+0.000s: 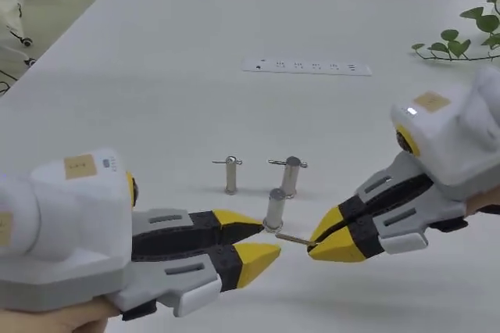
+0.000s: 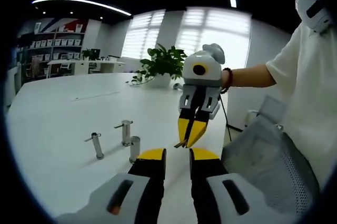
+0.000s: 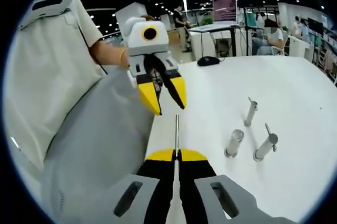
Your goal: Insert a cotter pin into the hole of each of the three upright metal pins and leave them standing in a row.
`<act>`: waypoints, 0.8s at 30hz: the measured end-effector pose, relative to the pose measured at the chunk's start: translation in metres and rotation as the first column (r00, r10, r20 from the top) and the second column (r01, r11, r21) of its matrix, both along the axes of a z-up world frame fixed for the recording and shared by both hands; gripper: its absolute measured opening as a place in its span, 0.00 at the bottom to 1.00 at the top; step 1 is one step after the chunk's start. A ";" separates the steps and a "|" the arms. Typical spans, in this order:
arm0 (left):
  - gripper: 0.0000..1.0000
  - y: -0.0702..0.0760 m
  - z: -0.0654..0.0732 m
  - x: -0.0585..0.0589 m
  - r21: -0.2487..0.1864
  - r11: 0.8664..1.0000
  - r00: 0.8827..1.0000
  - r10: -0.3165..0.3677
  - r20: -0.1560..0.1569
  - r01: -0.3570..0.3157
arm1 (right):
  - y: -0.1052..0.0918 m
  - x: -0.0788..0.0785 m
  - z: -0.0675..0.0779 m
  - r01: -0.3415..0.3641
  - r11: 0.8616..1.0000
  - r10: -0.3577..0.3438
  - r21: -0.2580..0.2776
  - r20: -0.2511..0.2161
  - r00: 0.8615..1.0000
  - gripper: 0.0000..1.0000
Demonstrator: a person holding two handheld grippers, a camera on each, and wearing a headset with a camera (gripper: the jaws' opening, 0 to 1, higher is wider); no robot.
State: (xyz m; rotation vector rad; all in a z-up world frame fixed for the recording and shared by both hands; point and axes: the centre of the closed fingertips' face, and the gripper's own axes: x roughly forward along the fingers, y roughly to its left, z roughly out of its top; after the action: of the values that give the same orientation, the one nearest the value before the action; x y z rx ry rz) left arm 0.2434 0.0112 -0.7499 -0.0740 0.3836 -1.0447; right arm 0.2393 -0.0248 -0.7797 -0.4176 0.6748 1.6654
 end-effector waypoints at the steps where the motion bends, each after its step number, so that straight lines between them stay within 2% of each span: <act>1: 0.18 0.001 -0.001 0.002 0.006 1.000 1.000 0.011 0.001 -0.011 | -0.001 0.002 -0.001 0.001 1.000 -0.001 -0.007 0.006 1.000 0.02; 7: 0.21 0.006 -0.006 0.011 0.044 0.998 0.998 0.050 0.028 -0.052 | -0.006 0.017 -0.004 0.028 0.999 -0.027 -0.038 0.050 0.998 0.02; 10: 0.22 0.009 -0.011 0.016 0.067 0.995 0.997 0.070 0.028 -0.072 | -0.011 0.024 -0.008 0.027 0.997 -0.021 -0.076 0.079 0.997 0.02; 24: 0.21 0.013 -0.033 0.044 0.173 0.979 0.994 0.098 0.052 -0.105 | -0.023 0.049 -0.021 0.043 0.988 -0.023 -0.146 0.132 0.991 0.02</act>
State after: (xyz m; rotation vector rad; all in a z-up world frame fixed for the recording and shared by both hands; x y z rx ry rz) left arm 0.2879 0.0240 -0.7825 0.0861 0.4269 -0.9066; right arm 0.2881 -0.0478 -0.8007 -0.6138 0.7071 1.5471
